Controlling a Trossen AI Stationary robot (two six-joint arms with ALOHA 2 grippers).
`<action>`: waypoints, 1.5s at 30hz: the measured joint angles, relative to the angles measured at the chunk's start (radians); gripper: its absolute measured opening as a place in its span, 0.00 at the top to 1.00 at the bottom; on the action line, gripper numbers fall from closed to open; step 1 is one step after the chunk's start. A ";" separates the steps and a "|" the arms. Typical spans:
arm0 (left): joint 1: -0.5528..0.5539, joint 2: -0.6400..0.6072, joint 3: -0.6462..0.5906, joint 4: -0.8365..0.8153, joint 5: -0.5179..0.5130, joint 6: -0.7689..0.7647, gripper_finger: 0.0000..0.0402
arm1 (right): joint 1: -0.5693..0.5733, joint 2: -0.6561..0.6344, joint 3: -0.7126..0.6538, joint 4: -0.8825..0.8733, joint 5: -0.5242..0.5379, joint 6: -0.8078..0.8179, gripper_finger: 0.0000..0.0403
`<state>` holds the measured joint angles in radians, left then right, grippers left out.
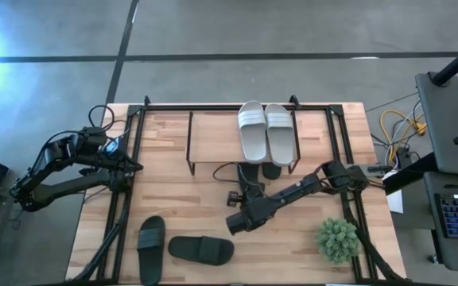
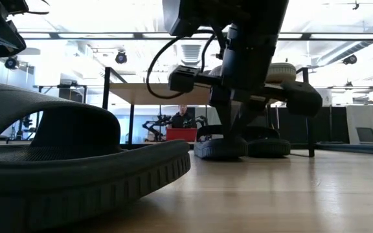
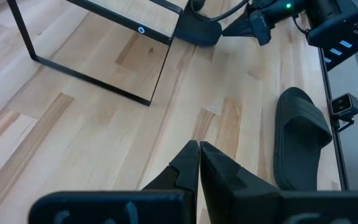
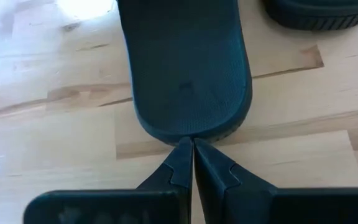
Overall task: Pick and place slides into the shelf
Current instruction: Put the black slipper under the shelf
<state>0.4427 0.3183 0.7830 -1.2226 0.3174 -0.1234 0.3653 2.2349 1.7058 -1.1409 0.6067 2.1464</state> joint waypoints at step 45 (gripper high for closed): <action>0.000 -0.012 -0.004 -0.053 -0.042 0.033 1.00 | -0.051 0.001 -0.072 0.072 0.068 -0.212 0.98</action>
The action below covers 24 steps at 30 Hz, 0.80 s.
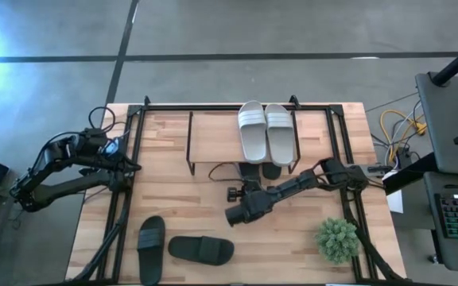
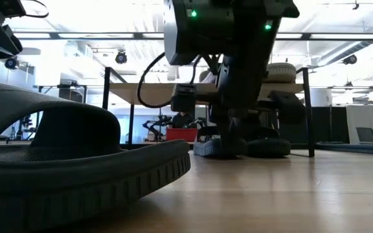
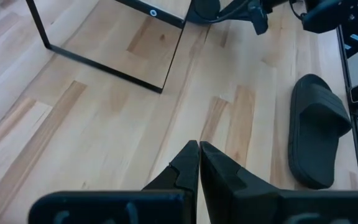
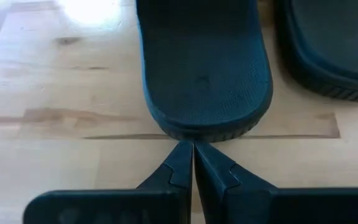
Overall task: Pick and place slides into the shelf
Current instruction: Put the black slipper under the shelf
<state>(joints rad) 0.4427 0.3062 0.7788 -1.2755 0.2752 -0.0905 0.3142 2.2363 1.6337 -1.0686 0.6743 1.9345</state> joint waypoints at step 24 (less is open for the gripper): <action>0.000 0.203 -0.004 -0.205 0.153 -0.093 1.00 | 0.346 -0.078 0.052 0.286 -0.228 0.085 0.98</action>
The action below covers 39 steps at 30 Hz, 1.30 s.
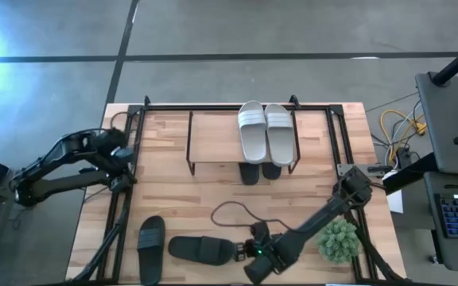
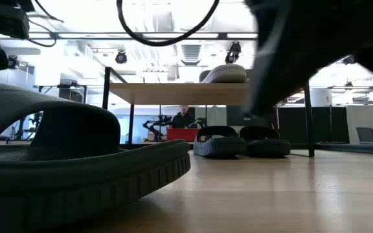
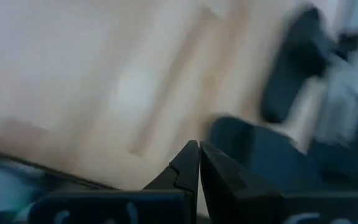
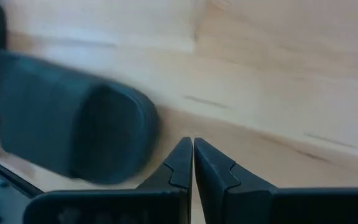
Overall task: Pick and place slides into the shelf
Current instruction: Put the black slipper under the shelf
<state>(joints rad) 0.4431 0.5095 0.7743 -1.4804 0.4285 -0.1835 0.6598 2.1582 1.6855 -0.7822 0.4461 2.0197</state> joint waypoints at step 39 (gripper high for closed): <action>-0.451 0.408 -0.068 0.246 0.217 0.049 0.93 | 0.189 -0.004 0.002 -0.032 -0.009 0.047 0.67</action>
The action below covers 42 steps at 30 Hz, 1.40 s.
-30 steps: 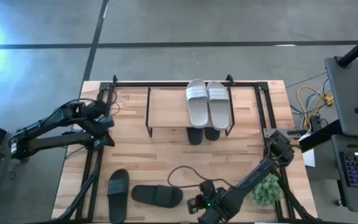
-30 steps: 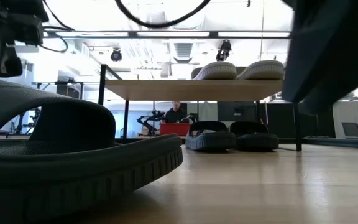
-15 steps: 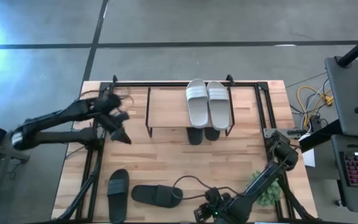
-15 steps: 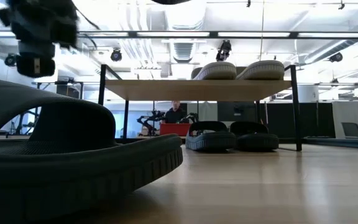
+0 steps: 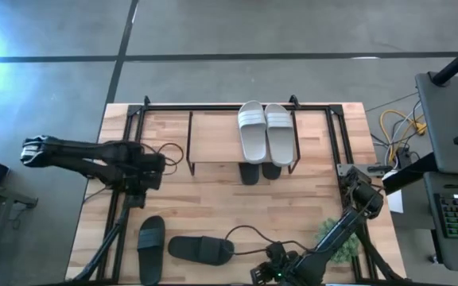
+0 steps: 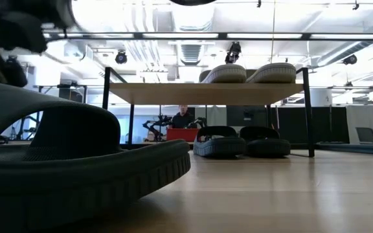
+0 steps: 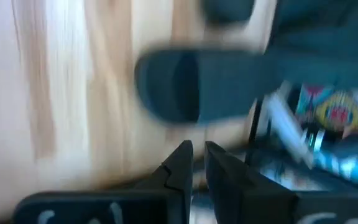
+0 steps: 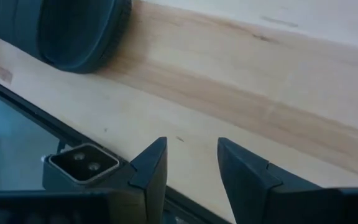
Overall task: Pick and place slides into the shelf
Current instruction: Put the black slipper under the shelf
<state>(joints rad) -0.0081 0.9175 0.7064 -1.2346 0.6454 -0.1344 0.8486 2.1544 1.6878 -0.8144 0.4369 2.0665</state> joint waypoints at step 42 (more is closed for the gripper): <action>-0.784 -0.062 -0.088 0.619 -0.491 -0.729 0.90 | 0.002 0.001 -0.006 -0.102 -0.056 0.012 0.70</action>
<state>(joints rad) -0.7921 0.8557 0.6187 -0.6158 0.1547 -0.8632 0.8505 2.1551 1.6822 -0.9161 0.3806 2.0784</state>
